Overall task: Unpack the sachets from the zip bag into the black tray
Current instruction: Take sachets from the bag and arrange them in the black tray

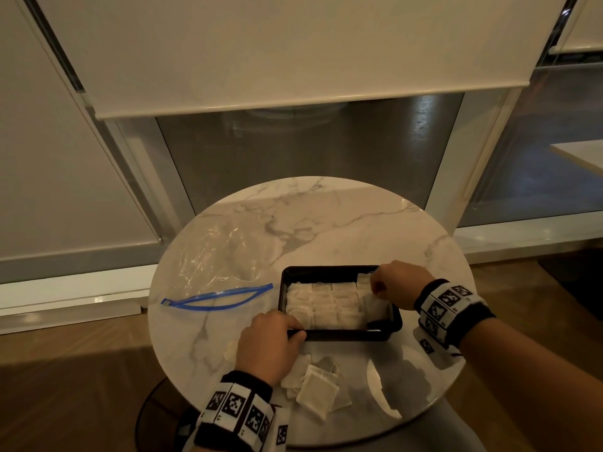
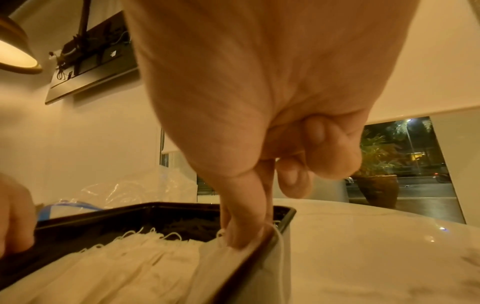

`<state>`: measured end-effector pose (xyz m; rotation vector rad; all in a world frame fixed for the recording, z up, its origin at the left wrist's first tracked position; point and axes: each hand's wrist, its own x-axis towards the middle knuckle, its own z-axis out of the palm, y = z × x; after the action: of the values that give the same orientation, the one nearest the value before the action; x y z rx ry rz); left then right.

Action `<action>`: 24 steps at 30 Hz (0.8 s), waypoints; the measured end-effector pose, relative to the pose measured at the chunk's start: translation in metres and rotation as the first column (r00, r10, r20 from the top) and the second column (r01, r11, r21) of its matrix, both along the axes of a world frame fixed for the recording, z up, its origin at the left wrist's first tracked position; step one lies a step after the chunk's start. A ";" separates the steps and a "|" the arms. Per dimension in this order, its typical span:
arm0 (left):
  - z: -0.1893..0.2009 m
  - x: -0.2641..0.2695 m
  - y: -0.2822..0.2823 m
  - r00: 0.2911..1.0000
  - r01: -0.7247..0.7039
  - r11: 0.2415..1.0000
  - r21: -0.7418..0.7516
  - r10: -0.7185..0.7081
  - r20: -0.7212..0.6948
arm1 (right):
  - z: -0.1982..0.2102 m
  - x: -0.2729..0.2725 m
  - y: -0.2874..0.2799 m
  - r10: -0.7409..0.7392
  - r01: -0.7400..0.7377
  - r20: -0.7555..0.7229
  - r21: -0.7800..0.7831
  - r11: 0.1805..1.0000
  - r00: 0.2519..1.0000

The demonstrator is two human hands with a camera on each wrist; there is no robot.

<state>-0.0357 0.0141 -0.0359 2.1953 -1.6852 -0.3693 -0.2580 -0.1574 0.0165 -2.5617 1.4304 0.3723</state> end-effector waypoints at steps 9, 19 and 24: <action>-0.002 0.002 0.001 1.000 -0.005 1.000 -0.015 0.004 -0.027 | 0.006 0.005 -0.004 0.040 -0.044 -0.032 -0.141 0.989 0.999; -0.004 0.002 0.000 0.999 0.001 1.000 -0.011 -0.001 -0.032 | -0.003 0.012 -0.001 0.043 -0.050 -0.127 -0.056 0.997 0.991; -0.003 0.003 -0.001 0.999 -0.004 1.000 -0.017 0.003 -0.041 | -0.008 0.013 0.003 0.047 -0.050 -0.106 -0.024 0.998 0.993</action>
<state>-0.0332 0.0135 -0.0394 2.1633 -1.6566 -0.3947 -0.2450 -0.1545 0.0089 -2.6382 1.4188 0.5061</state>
